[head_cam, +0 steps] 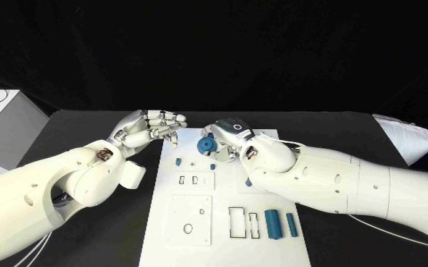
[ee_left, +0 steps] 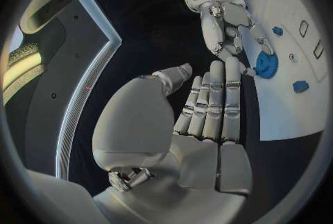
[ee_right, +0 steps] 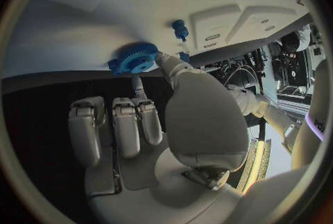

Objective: Assemble the parts on the task board

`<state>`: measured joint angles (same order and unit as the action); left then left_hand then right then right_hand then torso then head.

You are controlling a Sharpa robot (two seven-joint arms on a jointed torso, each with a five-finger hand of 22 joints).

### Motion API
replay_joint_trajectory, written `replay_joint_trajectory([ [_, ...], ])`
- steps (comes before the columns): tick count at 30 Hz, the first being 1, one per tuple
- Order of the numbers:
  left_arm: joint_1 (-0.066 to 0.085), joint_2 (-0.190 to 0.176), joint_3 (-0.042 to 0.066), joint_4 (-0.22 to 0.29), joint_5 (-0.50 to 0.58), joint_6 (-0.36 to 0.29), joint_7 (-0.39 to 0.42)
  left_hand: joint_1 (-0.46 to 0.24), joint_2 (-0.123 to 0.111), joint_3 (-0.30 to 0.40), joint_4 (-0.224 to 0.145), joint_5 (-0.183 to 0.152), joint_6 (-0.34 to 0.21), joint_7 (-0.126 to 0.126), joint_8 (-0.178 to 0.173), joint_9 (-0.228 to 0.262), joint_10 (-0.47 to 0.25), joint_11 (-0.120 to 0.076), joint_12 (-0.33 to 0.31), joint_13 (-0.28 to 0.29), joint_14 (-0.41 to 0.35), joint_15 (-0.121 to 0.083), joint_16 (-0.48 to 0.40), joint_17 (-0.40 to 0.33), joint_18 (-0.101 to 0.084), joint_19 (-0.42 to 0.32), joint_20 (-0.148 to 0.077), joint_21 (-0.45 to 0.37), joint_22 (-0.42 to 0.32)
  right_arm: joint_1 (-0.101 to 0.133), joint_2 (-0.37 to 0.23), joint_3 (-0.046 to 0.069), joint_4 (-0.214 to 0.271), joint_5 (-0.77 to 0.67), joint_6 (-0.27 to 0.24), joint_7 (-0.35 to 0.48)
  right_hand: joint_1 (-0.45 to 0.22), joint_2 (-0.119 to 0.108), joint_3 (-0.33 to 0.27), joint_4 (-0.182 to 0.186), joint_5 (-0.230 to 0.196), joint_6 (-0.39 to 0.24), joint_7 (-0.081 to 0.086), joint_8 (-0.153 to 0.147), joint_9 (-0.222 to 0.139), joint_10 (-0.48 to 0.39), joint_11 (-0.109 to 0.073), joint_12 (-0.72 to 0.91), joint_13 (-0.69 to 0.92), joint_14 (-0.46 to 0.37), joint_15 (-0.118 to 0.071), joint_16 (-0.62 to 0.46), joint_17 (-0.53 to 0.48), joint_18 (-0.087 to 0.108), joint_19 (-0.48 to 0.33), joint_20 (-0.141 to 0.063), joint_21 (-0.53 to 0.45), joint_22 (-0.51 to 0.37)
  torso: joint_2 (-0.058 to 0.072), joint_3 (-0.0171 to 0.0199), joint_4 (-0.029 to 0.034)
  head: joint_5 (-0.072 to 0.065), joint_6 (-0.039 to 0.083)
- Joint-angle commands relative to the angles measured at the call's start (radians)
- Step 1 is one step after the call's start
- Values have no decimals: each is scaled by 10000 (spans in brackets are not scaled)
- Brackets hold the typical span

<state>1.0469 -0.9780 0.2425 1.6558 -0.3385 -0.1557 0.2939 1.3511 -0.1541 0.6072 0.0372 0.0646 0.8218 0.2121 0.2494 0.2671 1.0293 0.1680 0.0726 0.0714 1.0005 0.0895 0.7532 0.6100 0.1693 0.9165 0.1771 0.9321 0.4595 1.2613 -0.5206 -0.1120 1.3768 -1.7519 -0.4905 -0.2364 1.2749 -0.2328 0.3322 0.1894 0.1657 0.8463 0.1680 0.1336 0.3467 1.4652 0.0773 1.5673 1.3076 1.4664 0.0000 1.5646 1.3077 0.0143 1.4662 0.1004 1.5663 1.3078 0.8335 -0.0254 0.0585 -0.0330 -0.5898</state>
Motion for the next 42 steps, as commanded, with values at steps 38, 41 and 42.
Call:
replay_joint_trajectory([
  [38, 1, -30, 7, 18, 175, 127, 25, -116, 53, 28, 38, -15, -64, 260, -52, 21, -75, 8, 53, 5, -63, -15, 71, -31, 159, -83, -8, 64, 2, -29, -525, -15, 60, 987, 754, 552, -1136, 1368, -686, 992, 86, 959, -127, 126, -106, 1056, -25, 35, 2632, 1044, -55, 62, 2631, -143, 1046, -16, 45, 2630, 1, -7, -7, 106, -49],
  [41, 1, -34, 7, 20, 173, 88, 13, -101, 56, 35, 27, -14, -68, 263, -53, 23, -82, 9, 54, 5, -63, -16, 74, -33, 160, -84, -8, 70, 2, -30, -535, -16, 82, 1151, 942, 667, -1106, 1368, -618, 974, 150, 975, -140, 125, -115, 1056, -36, 35, 2632, 1044, -74, 62, 2631, -143, 1046, -34, 45, 2630, 4, 2, -12, 126, -77],
  [42, 1, -35, 7, 21, 172, 86, 13, -101, 56, 35, 27, -14, -68, 263, -53, 23, -82, 9, 54, 5, -63, -16, 74, -33, 160, -84, -8, 70, 2, -30, -539, -16, 96, 1200, 994, 695, -1091, 1374, -579, 969, 186, 980, -144, 123, -120, 1056, -43, 35, 2632, 1044, -81, 62, 2631, -143, 1046, -43, 45, 2630, 6, 4, -9, 128, -77],
])
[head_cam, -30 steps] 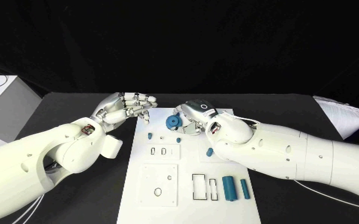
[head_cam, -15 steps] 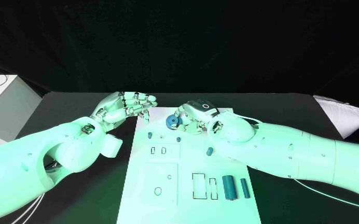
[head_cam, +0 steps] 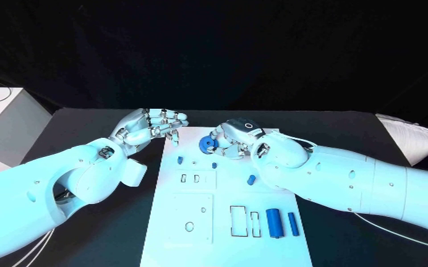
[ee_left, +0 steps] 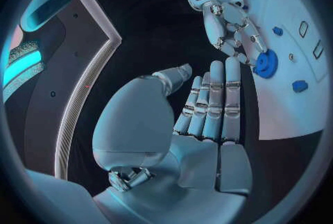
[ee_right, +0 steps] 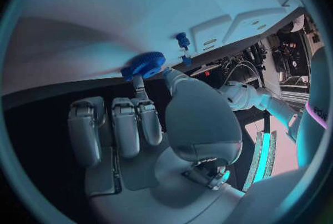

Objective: Assemble the parts on the task board

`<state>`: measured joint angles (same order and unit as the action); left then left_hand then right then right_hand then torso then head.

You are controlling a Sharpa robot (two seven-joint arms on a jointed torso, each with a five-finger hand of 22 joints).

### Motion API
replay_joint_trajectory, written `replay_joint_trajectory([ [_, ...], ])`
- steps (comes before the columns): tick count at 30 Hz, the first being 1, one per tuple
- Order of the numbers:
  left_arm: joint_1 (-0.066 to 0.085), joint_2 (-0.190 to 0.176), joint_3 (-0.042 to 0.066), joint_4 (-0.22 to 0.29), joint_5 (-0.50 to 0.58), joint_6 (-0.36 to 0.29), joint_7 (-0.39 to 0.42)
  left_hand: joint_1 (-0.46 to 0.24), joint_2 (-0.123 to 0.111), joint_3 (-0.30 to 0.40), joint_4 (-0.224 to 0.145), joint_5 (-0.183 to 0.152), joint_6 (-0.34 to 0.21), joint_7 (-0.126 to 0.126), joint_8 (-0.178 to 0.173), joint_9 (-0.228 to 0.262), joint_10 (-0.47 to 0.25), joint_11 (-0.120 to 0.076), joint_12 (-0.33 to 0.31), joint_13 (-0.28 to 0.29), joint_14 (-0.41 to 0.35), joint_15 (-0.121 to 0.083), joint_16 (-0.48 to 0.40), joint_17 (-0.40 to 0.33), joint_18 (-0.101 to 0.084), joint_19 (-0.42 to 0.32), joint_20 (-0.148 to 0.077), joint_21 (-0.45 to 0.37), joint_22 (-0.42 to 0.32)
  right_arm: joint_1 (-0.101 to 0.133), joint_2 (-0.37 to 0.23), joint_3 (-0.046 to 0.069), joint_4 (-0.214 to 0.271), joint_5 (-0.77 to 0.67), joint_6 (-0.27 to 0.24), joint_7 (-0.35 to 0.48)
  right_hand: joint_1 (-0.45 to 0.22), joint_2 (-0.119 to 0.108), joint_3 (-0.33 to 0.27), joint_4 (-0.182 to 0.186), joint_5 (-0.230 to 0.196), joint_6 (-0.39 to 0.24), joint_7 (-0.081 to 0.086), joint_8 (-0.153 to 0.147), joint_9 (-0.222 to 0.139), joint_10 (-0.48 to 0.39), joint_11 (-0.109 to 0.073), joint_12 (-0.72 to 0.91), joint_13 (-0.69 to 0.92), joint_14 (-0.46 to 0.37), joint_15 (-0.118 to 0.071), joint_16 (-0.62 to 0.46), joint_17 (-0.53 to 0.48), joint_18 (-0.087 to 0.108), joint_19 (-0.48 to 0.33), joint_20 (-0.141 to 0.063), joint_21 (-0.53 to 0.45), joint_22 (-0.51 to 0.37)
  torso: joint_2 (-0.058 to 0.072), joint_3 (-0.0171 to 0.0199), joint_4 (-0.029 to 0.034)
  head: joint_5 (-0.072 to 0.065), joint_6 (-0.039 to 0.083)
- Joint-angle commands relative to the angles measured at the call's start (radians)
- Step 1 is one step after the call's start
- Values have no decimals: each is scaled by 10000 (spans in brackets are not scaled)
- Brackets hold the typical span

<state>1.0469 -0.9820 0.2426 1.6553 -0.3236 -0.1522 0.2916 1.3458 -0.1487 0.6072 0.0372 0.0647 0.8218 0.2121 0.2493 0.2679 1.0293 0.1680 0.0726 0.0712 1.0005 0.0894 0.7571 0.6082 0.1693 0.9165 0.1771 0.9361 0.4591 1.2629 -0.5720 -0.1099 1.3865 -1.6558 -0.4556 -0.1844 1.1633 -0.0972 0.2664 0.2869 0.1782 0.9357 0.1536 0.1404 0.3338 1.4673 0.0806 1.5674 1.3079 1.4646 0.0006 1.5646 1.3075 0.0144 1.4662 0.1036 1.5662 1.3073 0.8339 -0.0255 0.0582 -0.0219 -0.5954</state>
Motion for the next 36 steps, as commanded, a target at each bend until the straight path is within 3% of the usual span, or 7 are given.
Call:
replay_joint_trajectory([
  [1, 1, 3, 6, 27, 22, 51, 35, -45, 6, 37, 26, -13, -67, 264, -53, 16, -82, 9, 55, 8, -63, -16, 37, -15, 161, -84, -8, 32, 7, -47, -31, -38, 12, 276, 683, 194, 35, 16, 115, -8, 114, 92, -2, 52, 4, 1035, -79, 34, 2629, 1062, -93, 62, 2633, -144, 1046, -82, 46, 2635, 4, 6, -2, 15, -21],
  [7, 1, -10, 6, 32, -12, 25, 22, -45, 6, 37, 26, -13, -67, 264, -53, 16, -82, 9, 55, 8, -63, -16, 37, -15, 161, -84, -8, 32, 7, -58, -91, -40, 83, 351, 758, 201, 53, -11, 225, -13, 281, 125, -14, 54, -10, 1035, -93, 34, 2629, 1062, -107, 62, 2633, -144, 1046, -103, 46, 2635, -9, -4, 15, 1, -35],
  [13, 1, -29, 6, 42, -64, 21, 22, -31, 11, 46, 16, -12, -66, 265, -51, 19, -84, 10, 58, 8, -63, -17, 40, -17, 162, -84, -9, 39, 7, -67, -128, -40, 116, 335, 775, 159, 79, -15, 298, -25, 357, 134, -17, 51, -19, 1035, -95, 34, 2629, 1062, -115, 62, 2633, -144, 1046, -111, 46, 2635, 5, 2, -6, 13, -36],
  [20, 1, -26, 6, 44, -78, 26, 24, -31, 11, 46, 16, -12, -66, 265, -51, 19, -84, 10, 58, 8, -63, -17, 40, -17, 162, -84, -9, 39, 7, -79, -193, -40, 210, 245, 526, 112, 82, -27, 313, -28, 379, 132, -18, 48, -22, 1035, -97, 34, 2629, 1062, -115, 62, 2633, -144, 1046, -113, 46, 2635, 6, 7, 0, 16, -34],
  [27, 1, -32, 6, 33, -81, 35, 29, -31, 11, 46, 16, -12, -66, 265, -51, 19, -84, 10, 58, 8, -63, -17, 40, -17, 162, -84, -9, 39, 7, -91, -485, -37, 478, 211, -388, 269, 134, -94, 402, -61, 467, 126, -18, 32, -39, 1035, -101, 34, 2629, 1062, -116, 62, 2633, -144, 1046, -118, 46, 2635, -5, 7, 9, 26, -40],
  [32, 0, -30, 6, 3, -81, 51, 46, -31, 11, 46, 16, -12, -66, 265, -51, 19, -84, 10, 58, 8, -63, -17, 40, -17, 162, -84, -9, 39, 7, -85, -889, -1, 843, 924, -1317, 542, 361, -387, 603, -203, 503, 42, 34, -44, -96, 1035, -68, 34, 2629, 1062, -79, 62, 2633, -144, 1046, -100, 46, 2635, -21, 9, -19, 55, -21],
  [36, -3, -19, 6, -71, -81, 87, 87, -15, 6, 52, 0, -13, -66, 267, -50, 24, -86, 11, 65, 10, -65, -16, 45, -23, 162, -86, -9, 53, 8, -35, -1397, 87, 1269, 2214, -1765, 865, 540, -637, 707, -287, 36, -104, 110, -162, -165, 1019, 1, 17, 2615, 1057, 7, 54, 2615, -140, 1039, -27, 33, 2621, -52, 32, -39, 25, 13],
])
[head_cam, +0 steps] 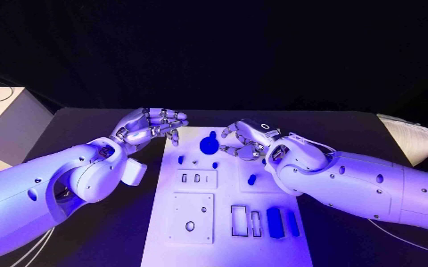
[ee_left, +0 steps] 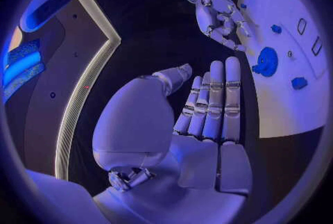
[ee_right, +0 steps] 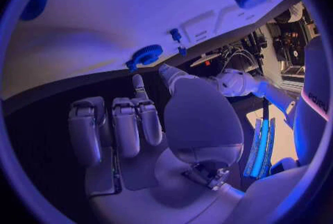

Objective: Assemble the parts on the task board

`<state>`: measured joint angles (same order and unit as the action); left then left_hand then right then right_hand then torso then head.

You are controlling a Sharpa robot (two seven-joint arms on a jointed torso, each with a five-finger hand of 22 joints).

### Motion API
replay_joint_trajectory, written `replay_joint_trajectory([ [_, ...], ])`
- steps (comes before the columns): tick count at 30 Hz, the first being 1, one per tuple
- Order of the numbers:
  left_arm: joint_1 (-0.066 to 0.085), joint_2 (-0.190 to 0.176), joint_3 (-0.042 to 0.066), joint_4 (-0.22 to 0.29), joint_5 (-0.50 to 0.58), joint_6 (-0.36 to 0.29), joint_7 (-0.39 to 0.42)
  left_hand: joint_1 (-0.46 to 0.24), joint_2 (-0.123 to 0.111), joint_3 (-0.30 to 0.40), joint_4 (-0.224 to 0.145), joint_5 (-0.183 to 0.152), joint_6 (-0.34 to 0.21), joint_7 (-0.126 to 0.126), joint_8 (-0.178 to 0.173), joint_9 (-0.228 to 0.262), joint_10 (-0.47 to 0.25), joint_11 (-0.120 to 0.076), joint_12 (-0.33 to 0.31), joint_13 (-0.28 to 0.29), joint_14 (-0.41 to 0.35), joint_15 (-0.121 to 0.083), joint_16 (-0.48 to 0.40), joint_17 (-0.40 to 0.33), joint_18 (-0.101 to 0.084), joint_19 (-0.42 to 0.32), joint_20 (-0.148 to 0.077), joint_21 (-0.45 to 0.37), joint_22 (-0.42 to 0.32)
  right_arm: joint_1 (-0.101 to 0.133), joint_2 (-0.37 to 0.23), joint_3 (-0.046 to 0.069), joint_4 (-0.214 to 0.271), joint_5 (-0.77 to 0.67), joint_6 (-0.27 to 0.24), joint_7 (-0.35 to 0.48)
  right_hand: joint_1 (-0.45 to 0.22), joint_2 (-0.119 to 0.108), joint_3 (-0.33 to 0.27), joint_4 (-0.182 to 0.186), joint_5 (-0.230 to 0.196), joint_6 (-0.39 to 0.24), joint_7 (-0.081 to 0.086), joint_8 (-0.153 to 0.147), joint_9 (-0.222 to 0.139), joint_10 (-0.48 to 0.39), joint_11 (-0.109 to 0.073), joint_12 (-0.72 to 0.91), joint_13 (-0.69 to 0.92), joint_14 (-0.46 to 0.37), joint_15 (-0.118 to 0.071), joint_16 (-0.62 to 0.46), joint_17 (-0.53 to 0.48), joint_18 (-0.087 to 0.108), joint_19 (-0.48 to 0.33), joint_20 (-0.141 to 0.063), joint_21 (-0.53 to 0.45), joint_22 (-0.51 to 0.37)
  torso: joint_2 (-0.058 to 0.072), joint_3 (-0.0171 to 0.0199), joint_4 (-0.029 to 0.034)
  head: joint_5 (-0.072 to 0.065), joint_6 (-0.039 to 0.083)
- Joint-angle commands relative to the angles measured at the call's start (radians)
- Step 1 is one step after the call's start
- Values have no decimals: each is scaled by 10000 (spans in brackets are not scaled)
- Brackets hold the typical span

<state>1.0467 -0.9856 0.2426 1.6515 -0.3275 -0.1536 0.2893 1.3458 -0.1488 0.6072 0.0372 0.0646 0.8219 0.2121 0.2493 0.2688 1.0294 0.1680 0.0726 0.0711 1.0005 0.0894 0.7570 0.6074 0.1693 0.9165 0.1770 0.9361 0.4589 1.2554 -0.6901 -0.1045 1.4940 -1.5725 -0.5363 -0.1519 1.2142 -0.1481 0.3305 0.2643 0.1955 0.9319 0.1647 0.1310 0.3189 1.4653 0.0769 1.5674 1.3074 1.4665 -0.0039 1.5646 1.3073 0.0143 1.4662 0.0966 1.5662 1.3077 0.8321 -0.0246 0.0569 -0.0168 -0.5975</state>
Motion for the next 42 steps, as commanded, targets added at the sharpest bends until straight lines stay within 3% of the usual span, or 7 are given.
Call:
replay_joint_trajectory([
  [1, -3, 17, 7, -64, -39, 108, 126, -15, 6, 51, 0, -13, -66, 267, -50, 14, -87, 11, 65, 11, -65, -16, 46, -15, 162, -86, -9, 52, 11, 65, -371, 52, 284, 1725, -948, 712, 111, -193, 85, -125, -199, -79, 7, -83, -25, 1034, 46, 11, 2614, 1033, 64, 45, 2597, -132, 1027, 58, 12, 2593, -48, 30, -44, -29, 44],
  [6, -10, 23, 6, -231, -17, 115, 169, -14, -2, 49, -4, -15, -66, 266, -50, 16, -85, 11, 68, 12, -69, -15, 45, -17, 161, -90, -9, 56, 11, 221, -1123, 97, 496, 3506, -345, 2245, 662, -416, 176, -494, -520, -149, 48, -146, -72, 853, 82, -184, 2461, 975, 113, -58, 2380, -62, 905, 109, -219, 2348, -133, 75, -148, -17, 62],
  [11, -63, 55, 5, -331, -9, 158, 222, -18, 0, 50, -8, -17, -13, 253, -17, 39, 32, -9, 147, 39, -84, -22, 51, -31, 163, -110, -10, 77, 9, 365, -1922, 122, 412, 4500, 564, 3197, 1520, -646, 404, -1136, -183, -78, 63, -93, -86, 789, 90, -249, 2412, 957, 117, -95, 2311, -38, 858, 123, -306, 2265, -221, 122, -214, -107, 88],
  [16, -127, 98, 5, -380, -7, 172, 277, -24, 4, 60, -10, -16, 2, 246, -3, 57, 169, -30, 243, 73, -88, -37, 64, -43, 165, -128, -20, 103, 8, 420, -2432, 128, 133, 4276, 1128, 3509, 1523, -763, 364, -1189, 6, -160, 79, -134, -115, 748, 104, -291, 2380, 960, 131, -91, 2322, -38, 858, 132, -308, 2265, -251, 166, -247, -70, 120],
  [27, -280, 151, 6, -371, -6, 208, 358, -10, 23, 77, -34, -18, 5, 209, 15, 88, 474, -97, 494, 166, -89, -81, 97, -62, 166, -146, -53, 161, 6, 411, -2880, 114, -303, 2814, 1563, 3505, 1422, -890, 111, -1122, 72, -234, 91, -160, -141, 666, 119, -377, 2315, 967, 150, -78, 2352, -40, 861, 151, -303, 2274, -292, 278, -349, -85, 5],
  [30, -292, 160, 7, -387, -6, 208, 350, -10, 24, 77, -35, -18, 4, 207, 15, 89, 484, -100, 504, 170, -88, -83, 99, -63, 166, -147, -54, 163, 6, 404, -2922, 108, -342, 2838, 1716, 3480, 1388, -892, -16, -1068, 84, -269, 96, -172, -152, 674, 126, -368, 2322, 973, 156, -67, 2374, -42, 866, 156, -296, 2282, -281, 248, -322, -125, -19],
  [42, -310, 153, 7, -426, -6, 193, 337, -14, 6, 70, -40, -20, -12, 207, 7, 88, 476, -99, 511, 173, -89, -85, 101, -65, 166, -148, -58, 168, 5, 168, -2830, 75, -552, 2798, 1753, 3078, 1371, -803, -589, -819, 95, -335, 107, -178, -178, 675, 137, -365, 2324, 973, 167, -69, 2372, -43, 870, 169, -294, 2288, -262, 261, -328, -131, -76],
])
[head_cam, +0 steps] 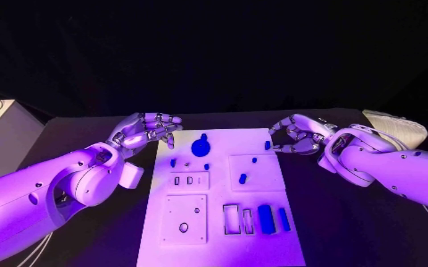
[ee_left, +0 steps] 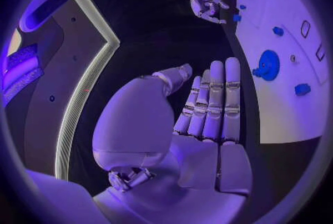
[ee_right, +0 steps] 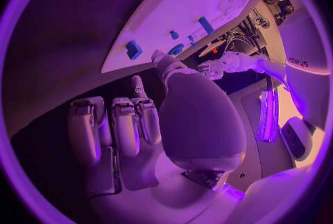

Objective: Assemble the parts on the task board

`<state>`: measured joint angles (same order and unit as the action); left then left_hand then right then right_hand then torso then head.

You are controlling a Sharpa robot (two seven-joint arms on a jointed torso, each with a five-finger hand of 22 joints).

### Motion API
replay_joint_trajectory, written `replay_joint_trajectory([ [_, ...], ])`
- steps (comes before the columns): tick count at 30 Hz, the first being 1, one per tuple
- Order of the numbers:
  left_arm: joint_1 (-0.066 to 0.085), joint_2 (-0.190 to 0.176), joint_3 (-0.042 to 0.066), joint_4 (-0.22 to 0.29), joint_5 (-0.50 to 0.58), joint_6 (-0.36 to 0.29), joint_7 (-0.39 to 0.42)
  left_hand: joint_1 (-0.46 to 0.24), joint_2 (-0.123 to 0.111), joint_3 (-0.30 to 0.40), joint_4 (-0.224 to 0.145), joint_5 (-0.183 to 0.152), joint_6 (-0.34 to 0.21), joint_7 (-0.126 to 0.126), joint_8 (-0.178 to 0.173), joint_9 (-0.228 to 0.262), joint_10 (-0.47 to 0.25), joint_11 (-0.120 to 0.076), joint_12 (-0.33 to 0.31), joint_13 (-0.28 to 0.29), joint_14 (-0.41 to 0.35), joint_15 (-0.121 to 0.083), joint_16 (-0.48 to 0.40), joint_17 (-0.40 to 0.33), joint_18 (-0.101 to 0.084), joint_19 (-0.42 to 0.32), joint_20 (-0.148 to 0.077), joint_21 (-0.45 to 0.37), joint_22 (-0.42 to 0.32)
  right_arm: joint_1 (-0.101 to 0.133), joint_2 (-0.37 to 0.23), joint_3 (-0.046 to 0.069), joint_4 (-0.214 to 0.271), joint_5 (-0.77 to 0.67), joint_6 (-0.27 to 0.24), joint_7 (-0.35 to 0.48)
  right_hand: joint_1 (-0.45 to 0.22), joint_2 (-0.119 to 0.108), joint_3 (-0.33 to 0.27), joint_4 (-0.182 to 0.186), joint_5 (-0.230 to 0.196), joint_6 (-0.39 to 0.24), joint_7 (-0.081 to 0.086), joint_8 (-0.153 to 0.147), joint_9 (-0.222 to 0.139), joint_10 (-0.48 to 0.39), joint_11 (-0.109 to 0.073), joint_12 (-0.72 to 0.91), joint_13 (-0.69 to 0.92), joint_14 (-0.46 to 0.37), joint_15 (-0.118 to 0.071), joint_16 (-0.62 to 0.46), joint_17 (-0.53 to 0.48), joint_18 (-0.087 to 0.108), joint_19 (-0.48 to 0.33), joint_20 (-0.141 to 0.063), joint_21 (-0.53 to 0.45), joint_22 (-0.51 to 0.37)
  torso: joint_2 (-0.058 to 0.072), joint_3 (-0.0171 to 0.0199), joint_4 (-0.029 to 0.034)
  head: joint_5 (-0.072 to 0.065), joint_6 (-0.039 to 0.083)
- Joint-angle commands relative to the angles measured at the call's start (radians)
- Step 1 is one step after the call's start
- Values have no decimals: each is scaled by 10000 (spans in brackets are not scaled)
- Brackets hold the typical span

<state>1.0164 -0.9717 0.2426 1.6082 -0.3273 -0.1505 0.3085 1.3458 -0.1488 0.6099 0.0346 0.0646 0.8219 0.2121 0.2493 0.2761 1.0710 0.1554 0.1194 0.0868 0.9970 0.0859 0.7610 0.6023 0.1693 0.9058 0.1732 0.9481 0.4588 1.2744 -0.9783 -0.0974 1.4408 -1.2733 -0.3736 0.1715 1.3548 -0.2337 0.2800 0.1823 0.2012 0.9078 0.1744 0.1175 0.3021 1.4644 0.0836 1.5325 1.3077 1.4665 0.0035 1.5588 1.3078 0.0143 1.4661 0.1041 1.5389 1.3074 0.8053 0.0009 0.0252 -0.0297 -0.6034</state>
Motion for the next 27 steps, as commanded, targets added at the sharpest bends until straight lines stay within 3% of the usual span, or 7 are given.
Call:
replay_joint_trajectory([
  [1, -8, 16, 7, 6, -9, 163, 145, -14, 6, 44, -14, -20, -12, 207, 7, 16, 60, 27, 43, 16, -54, -50, 62, -14, 165, -41, -20, 49, 6, -34, 80, 3, -33, -207, 80, -209, -32, 57, -103, 10, 38, -96, 10, -44, -11, 686, 71, -14, 2323, 973, 93, -11, 2366, -46, 875, 94, -15, 2298, 5, 6, -11, -2, -16],
  [4, -10, 19, 7, 7, -9, 168, 144, -14, 5, 45, -15, -19, -20, 208, 3, 15, 50, 28, 42, 15, -53, -50, 63, -15, 165, -41, -21, 51, 6, -55, 155, 2, -81, -232, -36, -355, -27, 66, -124, 21, 40, -99, 10, -44, -12, 690, 72, -9, 2326, 973, 94, -11, 2367, -49, 881, 94, -3, 2310, -5, -17, 9, -39, -28],
  [13, -12, -3, 7, 28, -13, 169, 136, -13, 5, 46, -17, -18, -28, 210, 0, 15, 37, 30, 41, 14, -52, -51, 65, -16, 165, -41, -23, 54, 6, -225, 466, -3, -362, -270, -389, -738, -14, 141, -207, 90, 53, -101, 11, -38, -15, 706, 72, 7, 2338, 973, 94, -11, 2367, -52, 887, 95, 7, 2321, 10, -12, 10, -30, -69],
  [19, -12, -20, 7, 41, -15, 178, 119, -15, 2, 46, -17, -19, -36, 212, -4, 15, 22, 33, 39, 13, -52, -50, 66, -18, 164, -41, -24, 57, 6, -296, 619, -4, -535, -266, -587, -900, 3, 192, -217, 117, 60, -101, 11, -34, -16, 710, 72, 12, 2342, 970, 94, -16, 2357, -52, 886, 95, 5, 2319, 8, -30, 32, -47, -96],
  [27, -12, -44, 7, 58, -17, 177, 99, -15, 2, 46, -17, -19, -36, 212, -4, 15, 22, 33, 39, 13, -52, -50, 66, -18, 164, -41, -24, 57, 6, -389, 732, -6, -643, -247, -600, -972, 37, 266, -214, 151, 67, -58, 2, -4, -9, 738, 65, 40, 2363, 977, 91, -5, 2380, -58, 897, 94, 26, 2340, 1, -19, -6, 4, -146],
])
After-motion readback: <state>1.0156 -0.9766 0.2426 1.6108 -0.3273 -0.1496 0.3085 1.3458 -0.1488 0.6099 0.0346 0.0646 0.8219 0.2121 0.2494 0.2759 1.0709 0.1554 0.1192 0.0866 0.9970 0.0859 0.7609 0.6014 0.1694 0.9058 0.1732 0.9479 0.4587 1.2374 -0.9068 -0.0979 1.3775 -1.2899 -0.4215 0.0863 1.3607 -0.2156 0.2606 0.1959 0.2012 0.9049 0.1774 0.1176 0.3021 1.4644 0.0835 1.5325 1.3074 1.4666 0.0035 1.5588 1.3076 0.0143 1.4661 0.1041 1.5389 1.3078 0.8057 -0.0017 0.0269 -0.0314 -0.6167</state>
